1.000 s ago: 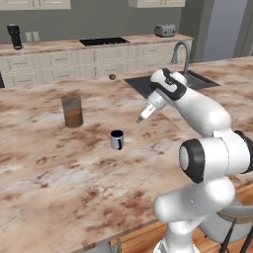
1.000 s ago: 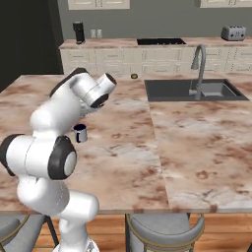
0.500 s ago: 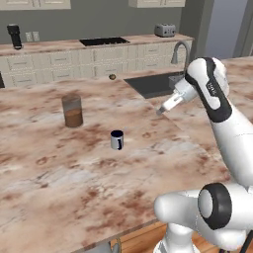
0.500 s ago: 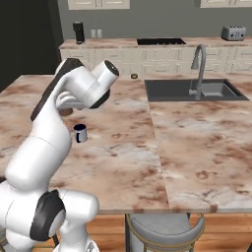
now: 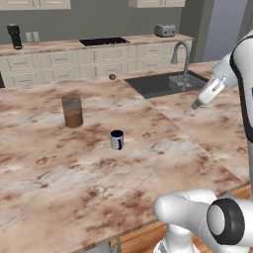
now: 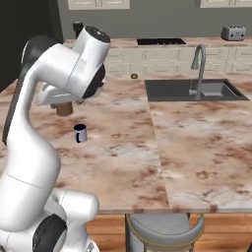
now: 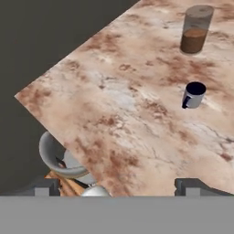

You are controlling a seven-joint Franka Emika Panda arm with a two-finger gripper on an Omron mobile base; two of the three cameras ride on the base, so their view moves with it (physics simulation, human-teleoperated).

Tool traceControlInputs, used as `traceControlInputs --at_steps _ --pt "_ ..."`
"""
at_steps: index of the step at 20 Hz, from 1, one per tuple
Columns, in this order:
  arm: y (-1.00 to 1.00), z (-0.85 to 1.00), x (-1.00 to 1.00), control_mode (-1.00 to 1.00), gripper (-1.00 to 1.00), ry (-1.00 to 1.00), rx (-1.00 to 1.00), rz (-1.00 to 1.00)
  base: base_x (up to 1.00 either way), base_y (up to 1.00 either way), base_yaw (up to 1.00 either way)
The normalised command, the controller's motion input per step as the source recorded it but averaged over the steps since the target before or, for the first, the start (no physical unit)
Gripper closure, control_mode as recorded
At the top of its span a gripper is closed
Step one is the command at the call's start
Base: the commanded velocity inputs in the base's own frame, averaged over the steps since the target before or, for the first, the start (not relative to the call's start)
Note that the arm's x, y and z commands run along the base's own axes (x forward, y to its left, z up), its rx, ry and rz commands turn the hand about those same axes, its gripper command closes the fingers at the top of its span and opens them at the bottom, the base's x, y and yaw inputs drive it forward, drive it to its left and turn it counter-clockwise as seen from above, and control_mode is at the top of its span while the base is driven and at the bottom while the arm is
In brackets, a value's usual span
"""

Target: Open the cabinet directly in front. Then move the liquor and the mug to the dining counter with the jar on it.

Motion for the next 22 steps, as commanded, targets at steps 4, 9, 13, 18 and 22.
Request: traceControlInputs --at_steps 4,9,13,18,22 --pt "0.0 0.0 -0.13 -1.0 -1.0 -0.04 -0.03 -0.02 0.0 0.0 0.0" --pt "0.0 -0.01 -0.49 -1.0 -1.0 -0.22 0.0 0.0 0.0 0.0 0.0" --pt "0.0 0.02 -0.25 -1.0 -1.0 -0.29 0.01 0.0 0.0 0.0 0.0" --pt "0.0 0.01 -0.07 -1.0 -1.0 -0.12 0.01 0.0 0.0 0.0 0.0" --pt "0.0 0.0 0.0 1.0 -1.0 0.0 0.0 0.0 -0.4 0.0 0.0"
